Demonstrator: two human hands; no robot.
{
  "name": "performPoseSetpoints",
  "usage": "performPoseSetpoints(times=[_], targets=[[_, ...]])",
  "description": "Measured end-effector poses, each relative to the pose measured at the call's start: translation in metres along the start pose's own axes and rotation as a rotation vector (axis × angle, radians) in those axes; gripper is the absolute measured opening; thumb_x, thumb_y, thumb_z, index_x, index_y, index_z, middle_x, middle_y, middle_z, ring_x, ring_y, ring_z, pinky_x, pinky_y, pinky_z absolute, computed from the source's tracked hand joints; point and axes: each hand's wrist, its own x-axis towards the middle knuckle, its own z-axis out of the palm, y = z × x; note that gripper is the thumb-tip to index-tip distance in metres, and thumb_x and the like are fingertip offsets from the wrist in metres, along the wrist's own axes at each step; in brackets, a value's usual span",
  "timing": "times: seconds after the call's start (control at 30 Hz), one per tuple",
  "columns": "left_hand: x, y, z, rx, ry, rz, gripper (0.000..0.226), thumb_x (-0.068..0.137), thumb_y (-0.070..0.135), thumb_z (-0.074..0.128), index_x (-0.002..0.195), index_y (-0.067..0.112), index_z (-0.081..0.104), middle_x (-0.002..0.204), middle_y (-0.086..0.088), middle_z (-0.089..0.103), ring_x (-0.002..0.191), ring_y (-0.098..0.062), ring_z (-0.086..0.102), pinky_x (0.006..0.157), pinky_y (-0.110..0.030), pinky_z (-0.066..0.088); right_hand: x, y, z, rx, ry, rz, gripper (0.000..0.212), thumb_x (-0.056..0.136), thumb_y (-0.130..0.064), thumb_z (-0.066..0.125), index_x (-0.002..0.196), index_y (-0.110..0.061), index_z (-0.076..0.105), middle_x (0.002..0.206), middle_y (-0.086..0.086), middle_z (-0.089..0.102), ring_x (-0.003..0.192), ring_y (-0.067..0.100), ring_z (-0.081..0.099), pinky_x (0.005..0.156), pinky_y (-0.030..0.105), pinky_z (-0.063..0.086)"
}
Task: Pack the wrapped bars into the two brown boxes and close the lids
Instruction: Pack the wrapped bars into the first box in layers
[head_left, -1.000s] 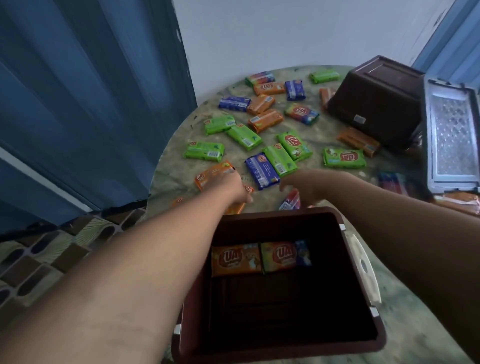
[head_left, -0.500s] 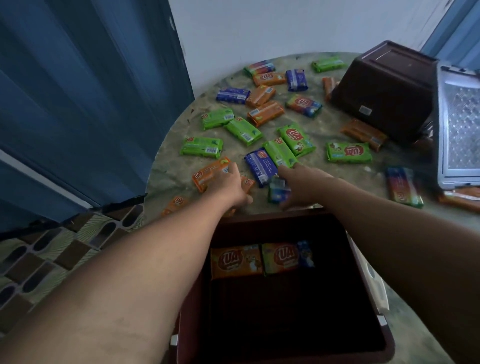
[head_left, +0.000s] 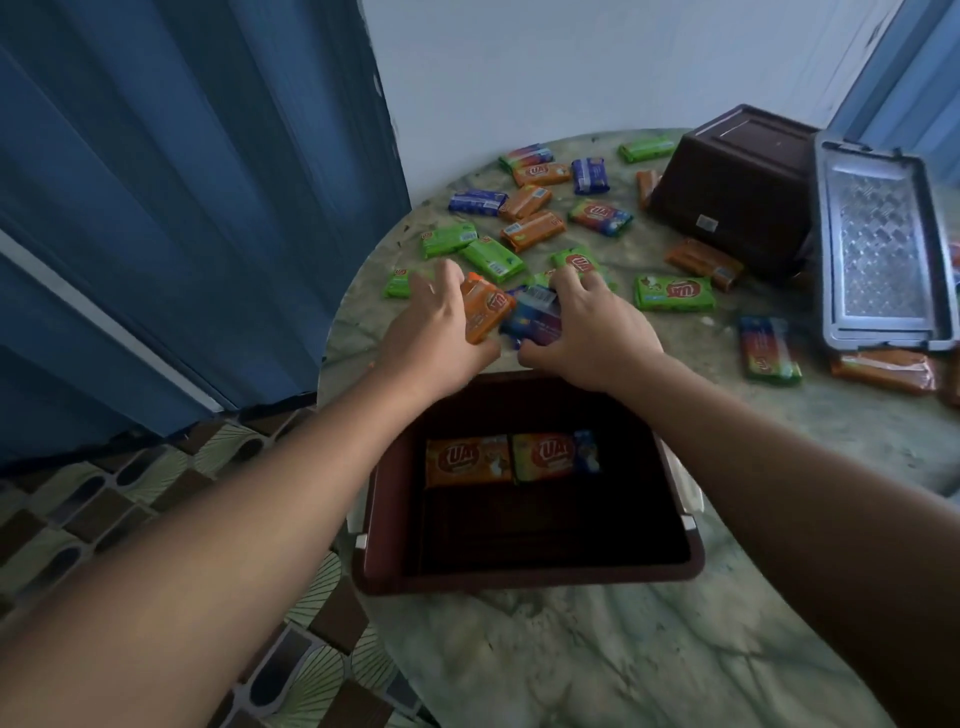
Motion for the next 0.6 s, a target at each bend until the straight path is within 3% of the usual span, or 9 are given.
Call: performPoseSetpoints(times=[0.1,0.23,0.33,0.43,0.5,0.6], targets=[[-0.047,0.002,-0.003,0.032,0.032,0.079,0.073,0.076,0.045,0.079,0.127,0.02,0.033,0.122,-0.008,0.039,0.083,-0.03,0.057,0.059,-0.036,0.042,-0.04,-0.006,0.002,0.018,0.031,-0.025,0.08,0.072,-0.068,0.071,0.128,-0.019,0.042,0.12,0.007,0.052,0.102,0.035,0.061,0.073,0.04,0.049],[-0.101,0.003,0.002,0.104,-0.051,0.114,0.075,0.076,0.046,0.077,0.132,0.024,0.033,0.124,-0.006,0.038,0.092,-0.033,0.06,0.066,-0.038,0.045,-0.083,-0.007,0.016,-0.024,0.019,-0.132,0.075,0.072,-0.064,0.072,0.124,-0.019,0.043,0.114,0.006,0.054,0.102,0.035,0.062,0.074,0.042,0.051],[-0.125,-0.001,0.014,0.125,-0.19,0.137,0.072,0.077,0.046,0.076,0.134,0.025,0.038,0.125,-0.001,0.039,0.1,-0.029,0.059,0.07,-0.038,0.042,-0.102,-0.001,0.03,-0.1,-0.086,-0.195,0.075,0.07,-0.062,0.076,0.126,-0.022,0.045,0.117,0.004,0.055,0.111,0.032,0.06,0.081,0.044,0.053],[-0.135,-0.011,0.029,0.083,-0.36,0.16,0.059,0.074,0.05,0.069,0.124,0.027,0.048,0.116,0.003,0.05,0.102,-0.025,0.057,0.082,-0.042,0.051,-0.113,0.009,0.05,-0.215,-0.244,-0.211,0.074,0.073,-0.056,0.079,0.13,-0.023,0.045,0.122,0.004,0.054,0.115,0.032,0.057,0.087,0.045,0.051],[-0.134,-0.016,0.036,0.061,-0.418,0.135,0.042,0.078,0.049,0.065,0.114,0.029,0.059,0.107,0.004,0.059,0.102,-0.025,0.06,0.084,-0.042,0.053,-0.117,0.015,0.063,-0.247,-0.339,-0.21,0.069,0.077,-0.053,0.079,0.131,-0.025,0.045,0.126,0.005,0.053,0.118,0.031,0.056,0.089,0.044,0.05],[-0.133,-0.021,0.045,0.009,-0.474,0.104,0.031,0.085,0.041,0.065,0.115,0.035,0.062,0.107,0.005,0.061,0.101,-0.022,0.063,0.085,-0.042,0.054,-0.117,0.019,0.074,-0.239,-0.414,-0.199,0.064,0.079,-0.054,0.077,0.131,-0.031,0.048,0.135,0.004,0.053,0.125,0.031,0.053,0.094,0.042,0.05]])
